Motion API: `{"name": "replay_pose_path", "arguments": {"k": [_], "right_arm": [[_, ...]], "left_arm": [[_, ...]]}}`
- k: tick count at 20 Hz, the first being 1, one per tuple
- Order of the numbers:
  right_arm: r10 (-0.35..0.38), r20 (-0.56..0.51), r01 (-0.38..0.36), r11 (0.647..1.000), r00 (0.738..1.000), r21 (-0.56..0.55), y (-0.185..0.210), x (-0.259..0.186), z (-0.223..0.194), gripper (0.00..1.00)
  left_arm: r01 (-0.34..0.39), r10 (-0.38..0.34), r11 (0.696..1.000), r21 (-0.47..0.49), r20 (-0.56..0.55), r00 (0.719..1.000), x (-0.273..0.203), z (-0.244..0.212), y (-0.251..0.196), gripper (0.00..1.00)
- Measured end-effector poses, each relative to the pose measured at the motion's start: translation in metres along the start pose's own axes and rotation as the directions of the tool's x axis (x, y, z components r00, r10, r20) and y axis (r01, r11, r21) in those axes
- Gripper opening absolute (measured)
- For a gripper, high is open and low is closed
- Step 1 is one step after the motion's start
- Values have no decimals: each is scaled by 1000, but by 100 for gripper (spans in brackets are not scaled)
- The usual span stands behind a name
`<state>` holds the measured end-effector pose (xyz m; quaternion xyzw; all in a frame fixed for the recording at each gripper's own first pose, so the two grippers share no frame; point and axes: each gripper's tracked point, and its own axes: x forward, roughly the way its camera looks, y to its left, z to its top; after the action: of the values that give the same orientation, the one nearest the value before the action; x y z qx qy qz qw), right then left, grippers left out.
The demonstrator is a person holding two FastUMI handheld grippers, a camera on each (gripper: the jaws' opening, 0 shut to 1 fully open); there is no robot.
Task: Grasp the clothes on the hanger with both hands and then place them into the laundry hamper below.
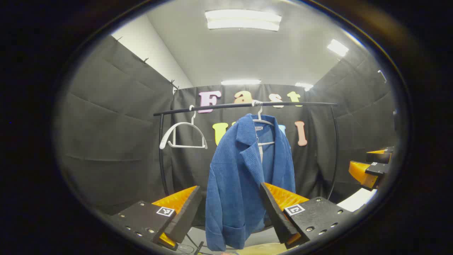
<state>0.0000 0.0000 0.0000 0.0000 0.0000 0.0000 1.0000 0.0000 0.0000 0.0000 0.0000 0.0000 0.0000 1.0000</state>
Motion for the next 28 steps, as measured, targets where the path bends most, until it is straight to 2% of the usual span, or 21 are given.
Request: {"name": "replay_pose_path", "arguments": {"k": [4,7,8,9,11,16,17,18,21,22,28], "right_arm": [[-4,-7,4,1000,1000,-2,0,0,-2,95],[-4,-8,4,1000,1000,4,2,-2,-2,95],[-5,-8,5,1000,1000,3,3,-2,-2,95],[-4,-7,4,1000,1000,1,4,-3,-2,95],[-5,-4,5,1000,1000,-3,5,-4,-1,93],[-7,0,7,1000,1000,0,9,-7,1,95],[-6,0,6,1000,1000,-2,9,-8,1,95],[-4,2,4,1000,1000,-5,11,-9,2,95],[7,6,-7,1000,1000,-7,15,-8,7,95],[14,13,-13,1000,1000,-7,17,-8,11,95],[71,55,-71,998,996,-1,28,11,38,95]], "left_arm": [[-4,4,1000,2,-2,1000,2,-2,1,96],[-7,7,1000,1,-3,1000,3,-3,0,96],[-7,7,1000,1,-3,1000,2,-2,1,100],[-9,9,1000,2,-1,1000,2,-3,2,96],[-7,7,1000,3,0,1000,2,-2,5,100],[-1,1,1000,2,0,1000,-5,-3,11,100],[0,0,1000,1,0,1000,-4,-4,11,89],[2,-2,1000,-1,-1,1000,-3,-4,11,100],[4,-4,1000,-8,4,1000,0,-1,7,96],[6,-6,1000,-10,13,1000,0,4,5,100],[6,-6,999,-40,22,1000,6,22,-4,100]]}}
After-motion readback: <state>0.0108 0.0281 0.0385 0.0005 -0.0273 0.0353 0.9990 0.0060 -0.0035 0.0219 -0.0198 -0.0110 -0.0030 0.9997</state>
